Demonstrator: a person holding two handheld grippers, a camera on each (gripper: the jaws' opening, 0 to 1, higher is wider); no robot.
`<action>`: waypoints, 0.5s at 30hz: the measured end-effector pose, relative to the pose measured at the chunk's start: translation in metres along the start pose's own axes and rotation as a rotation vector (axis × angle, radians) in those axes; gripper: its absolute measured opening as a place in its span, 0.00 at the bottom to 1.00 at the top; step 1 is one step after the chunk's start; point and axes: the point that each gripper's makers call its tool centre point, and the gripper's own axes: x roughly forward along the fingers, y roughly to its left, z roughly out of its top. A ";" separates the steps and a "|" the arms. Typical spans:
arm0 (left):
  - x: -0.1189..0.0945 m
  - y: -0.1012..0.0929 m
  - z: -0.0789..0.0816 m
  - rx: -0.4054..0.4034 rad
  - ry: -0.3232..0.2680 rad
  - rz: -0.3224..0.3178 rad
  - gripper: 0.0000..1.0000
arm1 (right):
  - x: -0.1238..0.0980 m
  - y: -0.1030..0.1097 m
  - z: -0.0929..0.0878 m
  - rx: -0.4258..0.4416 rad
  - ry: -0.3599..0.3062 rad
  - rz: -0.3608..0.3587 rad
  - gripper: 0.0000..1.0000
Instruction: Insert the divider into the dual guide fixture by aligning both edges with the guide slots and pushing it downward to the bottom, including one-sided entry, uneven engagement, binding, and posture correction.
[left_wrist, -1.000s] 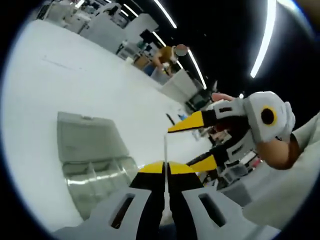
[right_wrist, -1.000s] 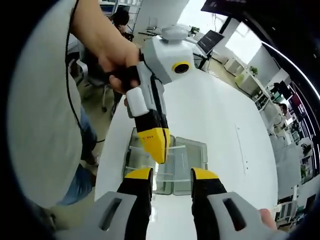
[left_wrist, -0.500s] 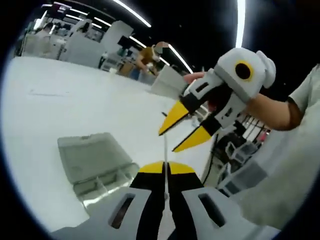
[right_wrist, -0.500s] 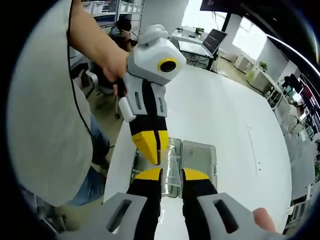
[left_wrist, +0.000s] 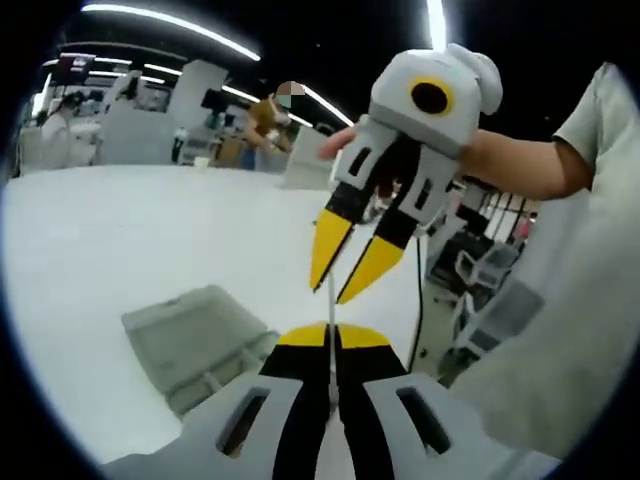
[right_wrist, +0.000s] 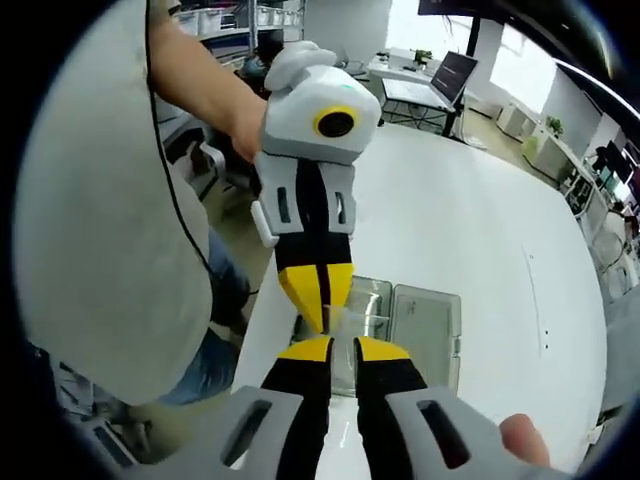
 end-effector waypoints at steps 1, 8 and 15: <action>0.000 0.000 0.000 0.011 0.000 0.000 0.00 | 0.000 0.001 0.000 -0.001 0.000 0.009 0.03; -0.001 -0.005 -0.002 0.117 0.011 -0.012 0.00 | 0.001 0.008 -0.001 0.003 0.014 0.061 0.01; -0.001 -0.008 0.000 0.164 0.004 -0.016 0.00 | 0.002 0.010 -0.006 0.001 0.040 0.088 0.00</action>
